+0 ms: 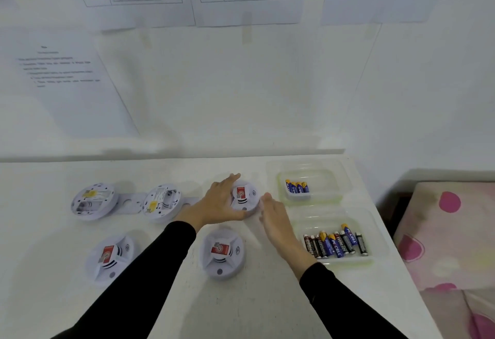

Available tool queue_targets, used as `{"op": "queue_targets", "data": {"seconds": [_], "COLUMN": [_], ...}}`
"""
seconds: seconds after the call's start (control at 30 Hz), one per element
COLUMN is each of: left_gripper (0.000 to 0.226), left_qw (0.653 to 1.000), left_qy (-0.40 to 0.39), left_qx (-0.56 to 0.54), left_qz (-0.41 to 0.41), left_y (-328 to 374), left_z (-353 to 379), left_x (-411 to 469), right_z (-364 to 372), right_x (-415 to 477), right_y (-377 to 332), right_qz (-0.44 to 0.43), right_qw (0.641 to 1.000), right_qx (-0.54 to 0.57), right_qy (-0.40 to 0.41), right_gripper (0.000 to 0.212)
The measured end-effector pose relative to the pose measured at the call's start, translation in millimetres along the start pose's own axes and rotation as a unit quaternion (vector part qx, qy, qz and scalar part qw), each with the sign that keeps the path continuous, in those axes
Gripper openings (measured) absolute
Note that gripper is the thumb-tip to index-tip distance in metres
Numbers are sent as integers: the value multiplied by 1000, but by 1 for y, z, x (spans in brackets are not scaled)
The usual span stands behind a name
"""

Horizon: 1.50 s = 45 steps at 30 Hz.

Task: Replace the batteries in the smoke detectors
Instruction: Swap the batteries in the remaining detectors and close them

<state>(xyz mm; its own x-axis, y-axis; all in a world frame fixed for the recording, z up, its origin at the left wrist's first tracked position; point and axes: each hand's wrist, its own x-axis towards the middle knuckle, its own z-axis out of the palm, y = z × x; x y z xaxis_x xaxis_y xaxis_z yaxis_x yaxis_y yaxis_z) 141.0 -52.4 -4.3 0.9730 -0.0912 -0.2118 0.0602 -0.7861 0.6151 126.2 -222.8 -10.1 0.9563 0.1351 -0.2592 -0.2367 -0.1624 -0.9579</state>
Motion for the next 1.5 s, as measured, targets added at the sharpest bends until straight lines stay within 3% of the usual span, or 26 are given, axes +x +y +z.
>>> {"op": "queue_targets", "data": {"seconds": [0.1,0.17,0.27,0.33,0.4,0.5,0.67,0.8,0.97,1.1,1.2,1.5], "left_gripper": [89,77,68,87,112,130,126,112,102,99,96,85], "left_qw": [992,977,959,958,969,983,984,974,955,942,924,929], "left_qy": [114,207,283,268,197,98,107,188,252,195,133,15], "left_qx": [-42,-44,2,26,38,28,-62,-77,-146,-271,-358,-368], "left_qz": [23,33,-28,-96,-144,-152,-131,-100,-49,-34,-31,26], "left_y": [-13,-29,-62,-82,-97,-105,-118,-116,-81,-54,-36,7], "left_z": [-8,-20,-47,-62,-73,-77,-76,-76,-76,-66,-51,-8], "left_x": [-13,-25,-42,-53,-64,-77,-80,-83,-88,-84,-78,-62], "right_z": [12,26,54,76,96,117,126,121,76,14,-24,-71], "right_x": [-1,2,9,19,28,39,41,35,7,-37,-78,-119], "right_y": [7,1,-11,-15,-19,-23,-24,-24,-23,-7,13,72], "right_qz": [-196,-269,-294,-293,-277,-230,-220,-241,-268,-272,-251,-269], "right_qw": [969,947,911,876,843,823,835,837,872,912,927,873], "right_qx": [-129,-175,-279,-363,-433,-485,-469,-463,-399,-304,-277,-393], "right_qy": [72,34,-74,-126,-161,-187,-186,-166,-97,-29,-29,-99], "right_gripper": [26,28,29,30,33,45,66,66,63,57,53,48]}}
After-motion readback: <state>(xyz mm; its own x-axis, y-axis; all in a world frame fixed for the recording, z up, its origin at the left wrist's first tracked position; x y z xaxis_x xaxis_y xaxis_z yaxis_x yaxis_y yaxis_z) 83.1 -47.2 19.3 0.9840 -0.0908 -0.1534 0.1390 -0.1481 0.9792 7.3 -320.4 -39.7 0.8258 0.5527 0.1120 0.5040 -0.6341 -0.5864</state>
